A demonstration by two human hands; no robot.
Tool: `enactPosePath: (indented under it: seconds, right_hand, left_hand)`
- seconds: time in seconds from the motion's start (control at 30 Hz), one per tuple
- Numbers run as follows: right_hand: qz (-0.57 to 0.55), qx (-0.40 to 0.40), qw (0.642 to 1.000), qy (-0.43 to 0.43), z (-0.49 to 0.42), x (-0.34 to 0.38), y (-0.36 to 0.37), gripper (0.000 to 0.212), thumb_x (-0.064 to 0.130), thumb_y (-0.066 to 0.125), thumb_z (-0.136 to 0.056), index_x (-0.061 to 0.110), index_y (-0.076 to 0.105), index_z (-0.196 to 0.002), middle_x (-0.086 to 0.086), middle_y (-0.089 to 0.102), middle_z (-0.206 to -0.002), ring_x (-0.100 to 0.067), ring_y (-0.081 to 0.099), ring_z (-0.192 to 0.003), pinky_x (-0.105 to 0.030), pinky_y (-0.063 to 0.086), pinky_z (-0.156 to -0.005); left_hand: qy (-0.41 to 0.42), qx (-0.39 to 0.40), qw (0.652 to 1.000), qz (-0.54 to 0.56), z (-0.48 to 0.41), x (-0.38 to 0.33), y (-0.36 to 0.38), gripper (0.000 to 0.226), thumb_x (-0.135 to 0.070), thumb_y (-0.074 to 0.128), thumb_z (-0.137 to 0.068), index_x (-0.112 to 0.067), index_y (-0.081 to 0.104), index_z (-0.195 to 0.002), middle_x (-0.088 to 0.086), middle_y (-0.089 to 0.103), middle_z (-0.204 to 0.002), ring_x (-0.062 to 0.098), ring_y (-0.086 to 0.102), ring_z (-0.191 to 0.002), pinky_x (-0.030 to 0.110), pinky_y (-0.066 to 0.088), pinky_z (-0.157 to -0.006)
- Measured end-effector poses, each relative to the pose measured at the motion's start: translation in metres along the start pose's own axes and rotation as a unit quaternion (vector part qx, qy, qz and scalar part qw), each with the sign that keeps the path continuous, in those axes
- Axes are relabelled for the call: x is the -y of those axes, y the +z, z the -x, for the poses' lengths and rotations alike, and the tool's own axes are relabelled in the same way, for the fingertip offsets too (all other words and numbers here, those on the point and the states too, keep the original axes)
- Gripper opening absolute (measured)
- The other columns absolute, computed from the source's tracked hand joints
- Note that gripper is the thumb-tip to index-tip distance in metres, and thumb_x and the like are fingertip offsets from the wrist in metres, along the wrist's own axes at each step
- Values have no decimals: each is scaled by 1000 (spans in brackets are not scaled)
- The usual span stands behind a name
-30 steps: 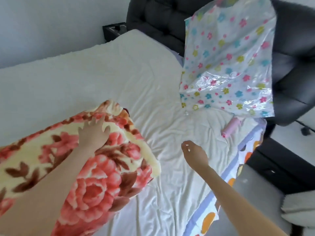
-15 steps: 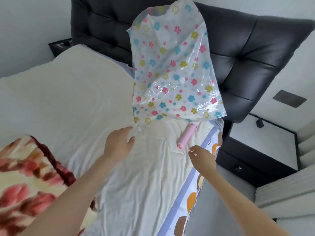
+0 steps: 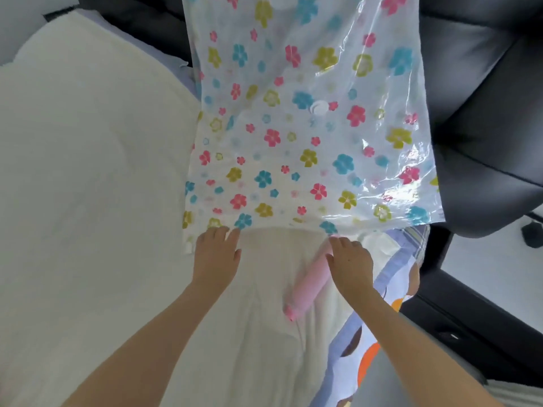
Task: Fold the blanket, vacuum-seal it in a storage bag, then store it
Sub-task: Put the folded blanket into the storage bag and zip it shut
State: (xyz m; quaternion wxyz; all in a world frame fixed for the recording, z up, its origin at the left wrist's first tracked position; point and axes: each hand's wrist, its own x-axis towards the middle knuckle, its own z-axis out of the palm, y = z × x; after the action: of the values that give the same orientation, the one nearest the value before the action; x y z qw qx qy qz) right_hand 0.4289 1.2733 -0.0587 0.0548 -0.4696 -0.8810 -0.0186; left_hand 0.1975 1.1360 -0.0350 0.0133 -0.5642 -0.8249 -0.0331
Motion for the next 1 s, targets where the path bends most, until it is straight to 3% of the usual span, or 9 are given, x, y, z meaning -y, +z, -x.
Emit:
enactPosePath:
  seconds: [0.13, 0.23, 0.33, 0.43, 0.53, 0.63, 0.77, 0.87, 1.0]
  right_hand:
    - [16, 24, 999, -26, -38, -8, 41, 54, 21, 92, -48, 4, 69, -94, -13, 67, -81, -31, 60, -59, -33, 49, -53]
    - [27, 34, 997, -65, -60, -11, 62, 41, 14, 92, -42, 11, 68, -75, -7, 63, -71, -28, 57, -56, -32, 46, -55]
    - [23, 52, 995, -77, -72, -14, 65, 50, -6, 85, -29, 19, 47, -48, 4, 33, -47, -18, 32, -40, -19, 23, -47]
    - [-14, 37, 996, -77, -79, -10, 45, 58, -11, 82, -29, 19, 36, -47, 6, 22, -44, -15, 21, -35, -15, 3, -45]
    - [-39, -21, 994, -100, -81, 11, 1, 33, -3, 83, -54, 16, 56, -51, 5, 42, -40, -15, 38, -32, -12, 7, -43]
    - [-102, -83, 983, -128, -63, 55, -55, 34, 14, 62, -80, 20, 50, -48, 8, 40, -40, -11, 33, -34, -10, 3, -43]
    - [-252, -42, 961, -109, -7, 141, -110, 35, 21, 48, -83, 15, 46, -49, 3, 42, -43, -16, 42, -39, -22, 33, -41]
    - [-290, 74, 953, -53, 44, 206, -145, 42, 21, 50, -89, 17, 34, -51, 3, 34, -47, -10, 30, -46, -25, 27, -48]
    - [-407, 155, 898, 60, 127, 280, -162, 44, 20, 58, -87, 15, 35, -50, -1, 29, -48, -15, 25, -46, -28, 20, -48]
  left_hand:
    - [14, 39, 997, -61, -45, 0, 37, 66, -29, 84, -63, -13, 60, -123, 15, 64, -112, 34, 62, -101, 42, 51, -80]
    - [-4, 99, 992, -82, -61, 10, 57, 51, -31, 54, -92, -25, 39, -140, 0, 54, -129, 22, 52, -115, 32, 42, -88]
    - [-29, 105, 992, -56, -63, 26, 60, 35, -18, 45, -94, -26, 56, -127, -1, 64, -107, 21, 59, -98, 31, 45, -82]
    - [-42, 61, 997, 30, -61, 40, 40, 27, 0, 53, -83, -9, 71, -101, 13, 68, -81, 31, 63, -75, 37, 51, -67]
    - [-23, 9, 1000, -3, -58, 65, -8, 26, 9, 66, -68, -7, 75, -85, 14, 67, -66, 32, 62, -57, 36, 52, -57]
    - [-37, -39, 995, -82, -40, 113, -59, 28, 9, 73, -64, -13, 76, -81, 12, 71, -70, 31, 64, -60, 43, 49, -81]
    - [-140, -54, 985, -81, 19, 165, -126, 13, -2, 68, -78, -8, 73, -88, 17, 70, -85, 37, 63, -76, 45, 43, -82]
    - [-268, -94, 958, 33, 91, 164, -159, 22, -16, 69, -82, -7, 68, -102, 18, 65, -98, 40, 59, -90, 42, 43, -75]
    - [-408, -23, 829, 382, 203, 143, -154, 18, -29, 66, -86, -11, 71, -88, 9, 70, -95, 29, 64, -93, 33, 45, -80]
